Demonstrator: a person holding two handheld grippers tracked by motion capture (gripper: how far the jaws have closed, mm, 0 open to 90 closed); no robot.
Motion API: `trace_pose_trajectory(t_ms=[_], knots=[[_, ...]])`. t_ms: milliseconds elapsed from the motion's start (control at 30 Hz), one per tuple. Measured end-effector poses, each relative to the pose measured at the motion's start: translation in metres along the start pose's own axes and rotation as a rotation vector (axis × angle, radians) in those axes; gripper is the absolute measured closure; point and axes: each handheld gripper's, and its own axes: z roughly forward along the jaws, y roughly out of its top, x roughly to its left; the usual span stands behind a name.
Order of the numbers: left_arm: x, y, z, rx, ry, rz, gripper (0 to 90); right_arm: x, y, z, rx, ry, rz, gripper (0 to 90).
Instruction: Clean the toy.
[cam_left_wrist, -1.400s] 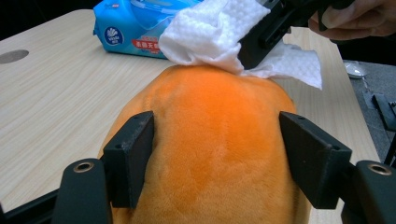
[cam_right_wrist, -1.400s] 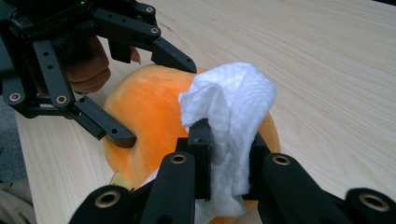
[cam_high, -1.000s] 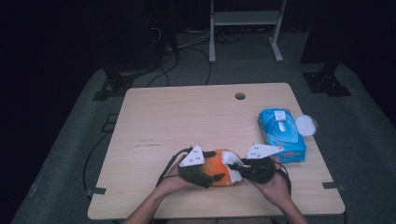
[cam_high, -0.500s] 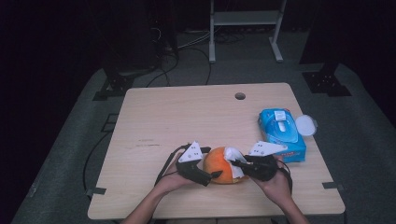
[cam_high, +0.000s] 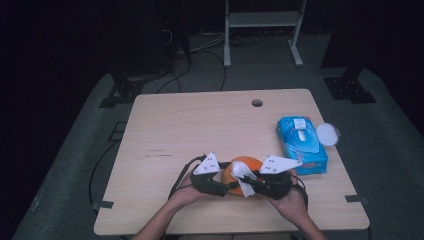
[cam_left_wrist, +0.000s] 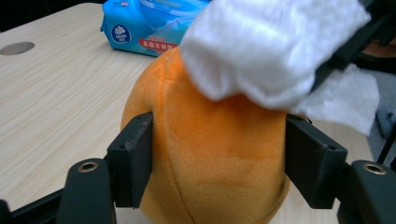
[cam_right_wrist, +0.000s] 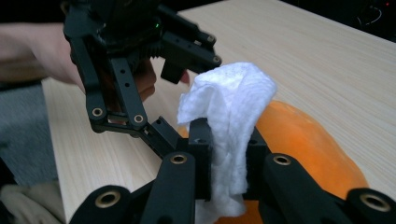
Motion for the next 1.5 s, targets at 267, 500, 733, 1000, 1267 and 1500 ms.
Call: trace_pose_trajectory(t_ms=[267,500,733,1000,1267,1500], knots=[[0.005,-0.011,0.008,0.027,0.028,-0.054,6.7,-0.019,-0.006,-0.008,0.010,-0.085,0.052,78.7],[0.001,-0.011,0.011,0.036,0.030,-0.019,33.2,-0.019,-0.008,-0.008,0.002,-0.069,0.066,78.9],[0.003,-0.013,0.008,0.043,0.013,-0.023,34.1,-0.009,-0.004,-0.001,0.026,-0.034,0.023,78.9],[0.002,-0.011,0.009,0.030,0.015,-0.030,35.5,-0.031,-0.010,-0.017,0.007,-0.116,0.083,78.9],[-0.005,-0.004,0.009,0.033,0.023,0.013,36.4,0.009,0.001,0.008,0.052,-0.015,-0.026,79.1],[-0.004,-0.007,0.008,0.039,0.021,0.015,35.8,-0.008,0.004,-0.007,0.026,-0.111,0.000,79.1]])
